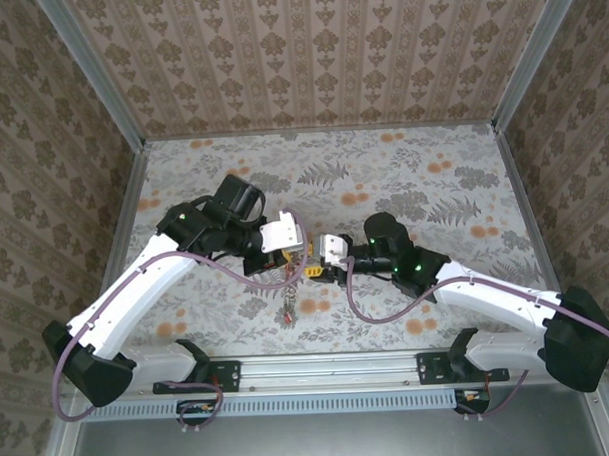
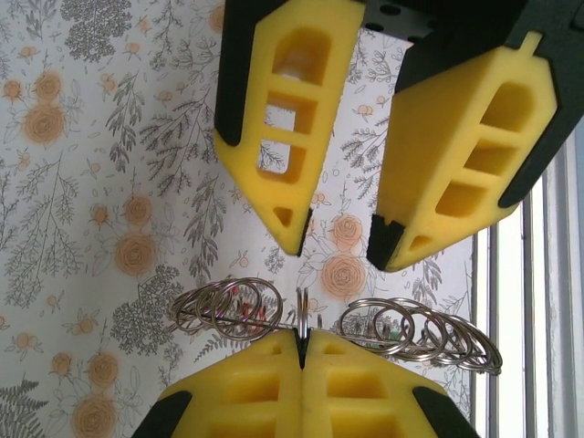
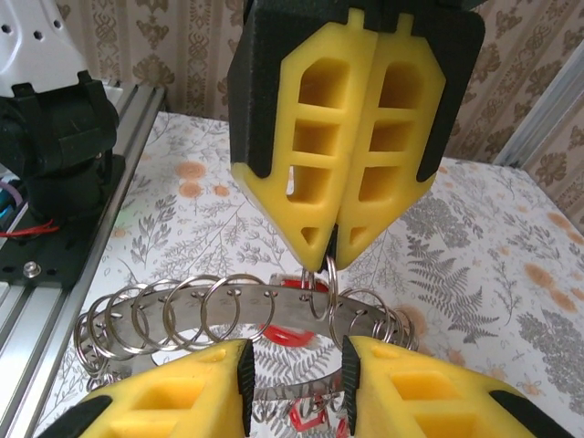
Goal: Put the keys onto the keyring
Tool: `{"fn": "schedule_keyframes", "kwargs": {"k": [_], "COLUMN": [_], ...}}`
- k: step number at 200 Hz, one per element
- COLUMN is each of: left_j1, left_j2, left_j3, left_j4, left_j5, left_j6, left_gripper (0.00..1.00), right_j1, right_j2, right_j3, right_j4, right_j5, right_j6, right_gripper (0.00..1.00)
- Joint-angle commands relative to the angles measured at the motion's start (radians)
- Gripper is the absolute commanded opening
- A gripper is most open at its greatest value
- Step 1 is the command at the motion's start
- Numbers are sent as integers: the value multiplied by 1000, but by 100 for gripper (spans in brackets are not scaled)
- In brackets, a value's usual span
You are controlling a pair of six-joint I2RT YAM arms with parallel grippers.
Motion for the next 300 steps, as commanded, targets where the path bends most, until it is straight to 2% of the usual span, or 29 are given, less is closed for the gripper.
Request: {"fn": "schedule_keyframes", "kwargs": {"k": [1, 27, 64, 102, 118, 157, 173, 191, 233, 300], "left_j1": [-9, -6, -7, -6, -6, 24, 45, 79, 154, 164], "left_j2": [-8, -17, -3, 3, -11, -80, -115, -165, -225, -214], "left_j3": [29, 12, 23, 33, 22, -36, -68, -122, -228, -259], "left_j4": [-3, 32, 26, 21, 42, 120, 152, 199, 274, 393], "left_j5": [58, 90, 114, 132, 154, 209, 252, 265, 313, 401], "left_j6": [21, 23, 41, 44, 37, 7, -4, -28, -69, -121], "left_gripper": [0, 0, 0, 0, 0, 0, 22, 30, 35, 34], "right_j1": [12, 13, 12, 14, 14, 14, 9, 6, 5, 6], "right_j2": [13, 15, 28, 31, 32, 33, 32, 40, 98, 121], "right_j3": [-23, -25, -30, -27, -25, -37, -73, -115, -181, -177], "right_j4": [103, 130, 138, 123, 119, 207, 338, 499, 794, 817], "right_j5": [19, 18, 8, -2, -9, -40, -30, -9, -1, -13], "right_j6": [51, 79, 101, 104, 109, 187, 272, 379, 529, 535], "right_gripper": [33, 32, 24, 9, 0, 0, 0, 0, 0, 0]}}
